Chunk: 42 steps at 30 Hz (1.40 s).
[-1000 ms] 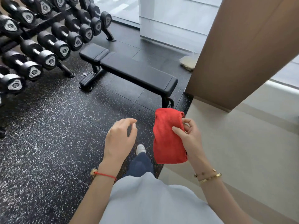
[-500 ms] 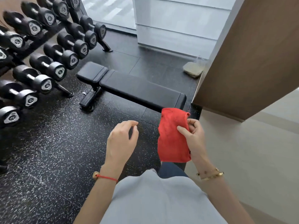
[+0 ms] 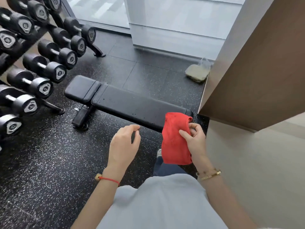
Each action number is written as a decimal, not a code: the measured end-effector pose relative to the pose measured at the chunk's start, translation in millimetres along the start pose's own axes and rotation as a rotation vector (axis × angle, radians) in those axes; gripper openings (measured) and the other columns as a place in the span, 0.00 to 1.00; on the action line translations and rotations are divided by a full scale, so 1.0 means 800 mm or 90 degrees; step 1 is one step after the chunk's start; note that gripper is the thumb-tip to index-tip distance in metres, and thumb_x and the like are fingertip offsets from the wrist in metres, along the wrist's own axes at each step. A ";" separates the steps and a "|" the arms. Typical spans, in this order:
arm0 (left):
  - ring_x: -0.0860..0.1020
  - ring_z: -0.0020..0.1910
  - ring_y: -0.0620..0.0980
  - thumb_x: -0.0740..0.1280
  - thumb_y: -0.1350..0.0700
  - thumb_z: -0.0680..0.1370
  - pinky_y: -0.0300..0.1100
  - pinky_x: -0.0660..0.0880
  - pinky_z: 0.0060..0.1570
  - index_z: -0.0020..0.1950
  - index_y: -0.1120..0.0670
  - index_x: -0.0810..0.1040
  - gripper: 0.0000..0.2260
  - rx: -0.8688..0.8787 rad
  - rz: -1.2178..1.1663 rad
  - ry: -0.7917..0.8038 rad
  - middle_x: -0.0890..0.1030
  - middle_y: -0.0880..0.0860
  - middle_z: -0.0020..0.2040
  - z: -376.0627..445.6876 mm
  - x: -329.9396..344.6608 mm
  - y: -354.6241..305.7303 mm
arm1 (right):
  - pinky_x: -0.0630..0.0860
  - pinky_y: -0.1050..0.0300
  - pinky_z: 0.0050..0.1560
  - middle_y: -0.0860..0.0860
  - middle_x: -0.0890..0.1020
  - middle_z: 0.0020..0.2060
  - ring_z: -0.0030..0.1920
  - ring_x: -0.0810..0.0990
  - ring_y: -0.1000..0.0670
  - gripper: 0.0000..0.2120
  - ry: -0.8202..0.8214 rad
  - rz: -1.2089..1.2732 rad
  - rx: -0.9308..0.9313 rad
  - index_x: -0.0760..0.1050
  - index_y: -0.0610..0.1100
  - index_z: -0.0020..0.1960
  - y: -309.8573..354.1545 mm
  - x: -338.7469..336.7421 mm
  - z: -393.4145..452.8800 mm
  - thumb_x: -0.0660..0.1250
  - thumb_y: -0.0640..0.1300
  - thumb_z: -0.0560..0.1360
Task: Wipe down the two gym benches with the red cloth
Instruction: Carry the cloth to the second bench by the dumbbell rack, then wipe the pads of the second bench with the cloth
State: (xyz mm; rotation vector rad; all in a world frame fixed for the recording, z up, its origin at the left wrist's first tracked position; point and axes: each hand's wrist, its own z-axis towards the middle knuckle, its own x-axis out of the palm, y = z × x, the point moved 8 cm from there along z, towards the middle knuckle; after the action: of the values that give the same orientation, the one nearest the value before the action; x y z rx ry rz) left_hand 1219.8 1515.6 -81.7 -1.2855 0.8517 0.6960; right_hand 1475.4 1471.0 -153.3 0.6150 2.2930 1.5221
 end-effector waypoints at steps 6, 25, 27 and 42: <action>0.79 0.56 0.51 0.66 0.58 0.79 0.49 0.76 0.59 0.61 0.54 0.80 0.11 0.029 0.001 -0.003 0.83 0.51 0.55 0.118 0.049 0.011 | 0.78 0.53 0.50 0.40 0.82 0.49 0.45 0.81 0.49 0.13 -0.003 -0.054 0.021 0.71 0.41 0.52 0.001 0.043 0.126 0.71 0.31 0.72; 0.78 0.56 0.51 0.67 0.59 0.77 0.47 0.74 0.57 0.60 0.54 0.79 0.12 0.146 0.014 0.044 0.82 0.50 0.56 0.285 0.457 0.217 | 0.67 0.75 0.46 0.59 0.74 0.48 0.47 0.72 0.72 0.16 -0.019 -0.241 -0.136 0.68 0.44 0.55 -0.300 0.118 0.435 0.71 0.36 0.72; 0.78 0.57 0.50 0.67 0.59 0.77 0.47 0.74 0.57 0.60 0.54 0.79 0.12 0.169 0.008 0.033 0.81 0.49 0.56 0.296 0.499 0.236 | 0.66 0.77 0.50 0.56 0.74 0.50 0.49 0.73 0.69 0.18 -0.029 -0.265 -0.186 0.68 0.43 0.56 -0.327 0.113 0.461 0.71 0.35 0.71; 0.75 0.64 0.55 0.67 0.57 0.77 0.53 0.71 0.63 0.61 0.56 0.79 0.13 0.281 0.026 -0.050 0.79 0.52 0.62 0.303 0.621 0.277 | 0.45 0.43 0.77 0.51 0.58 0.78 0.78 0.52 0.45 0.25 -0.010 -0.805 -0.468 0.62 0.53 0.75 -0.377 0.150 0.494 0.60 0.54 0.79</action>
State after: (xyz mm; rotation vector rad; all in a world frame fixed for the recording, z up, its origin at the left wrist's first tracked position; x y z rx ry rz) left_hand 1332.0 1780.4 -602.7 -0.8425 0.9096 0.5475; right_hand 1511.9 1741.1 -585.7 -0.8527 1.3076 1.3798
